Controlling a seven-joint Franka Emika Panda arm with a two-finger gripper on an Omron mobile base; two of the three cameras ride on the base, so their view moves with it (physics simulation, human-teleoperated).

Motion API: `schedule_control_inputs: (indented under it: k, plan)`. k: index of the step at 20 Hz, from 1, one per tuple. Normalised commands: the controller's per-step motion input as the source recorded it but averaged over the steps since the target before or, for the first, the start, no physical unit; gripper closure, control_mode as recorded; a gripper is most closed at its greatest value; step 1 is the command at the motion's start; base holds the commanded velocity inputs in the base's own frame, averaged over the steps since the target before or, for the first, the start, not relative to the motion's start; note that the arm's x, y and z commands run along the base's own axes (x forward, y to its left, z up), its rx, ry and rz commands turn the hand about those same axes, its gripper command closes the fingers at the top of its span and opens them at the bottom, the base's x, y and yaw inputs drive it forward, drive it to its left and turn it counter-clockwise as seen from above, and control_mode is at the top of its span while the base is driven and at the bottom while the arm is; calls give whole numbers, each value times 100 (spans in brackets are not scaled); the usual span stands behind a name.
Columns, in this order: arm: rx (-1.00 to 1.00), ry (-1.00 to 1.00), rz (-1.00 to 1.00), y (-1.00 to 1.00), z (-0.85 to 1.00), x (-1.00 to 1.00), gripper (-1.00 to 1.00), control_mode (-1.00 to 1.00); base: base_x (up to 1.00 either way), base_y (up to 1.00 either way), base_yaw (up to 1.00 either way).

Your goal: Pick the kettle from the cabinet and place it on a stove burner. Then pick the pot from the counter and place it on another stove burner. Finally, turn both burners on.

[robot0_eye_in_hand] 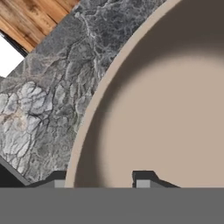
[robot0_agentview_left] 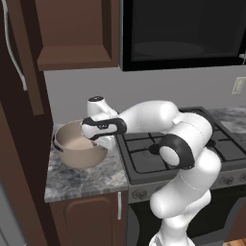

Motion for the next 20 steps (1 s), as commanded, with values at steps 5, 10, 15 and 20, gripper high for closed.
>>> schedule_control_inputs:
  k: [5,10,15,20]
  plan:
    - [0,0,0,-1,-3,-2,100,-100,0,0,0]
    - [0,0,-4,0,7,-11,100,-100,0,0,0]
    - [0,0,-7,-2,21,-9,100,-100,0,0,0]
    - [0,-1,-8,-8,39,-6,100,-100,0,0,0]
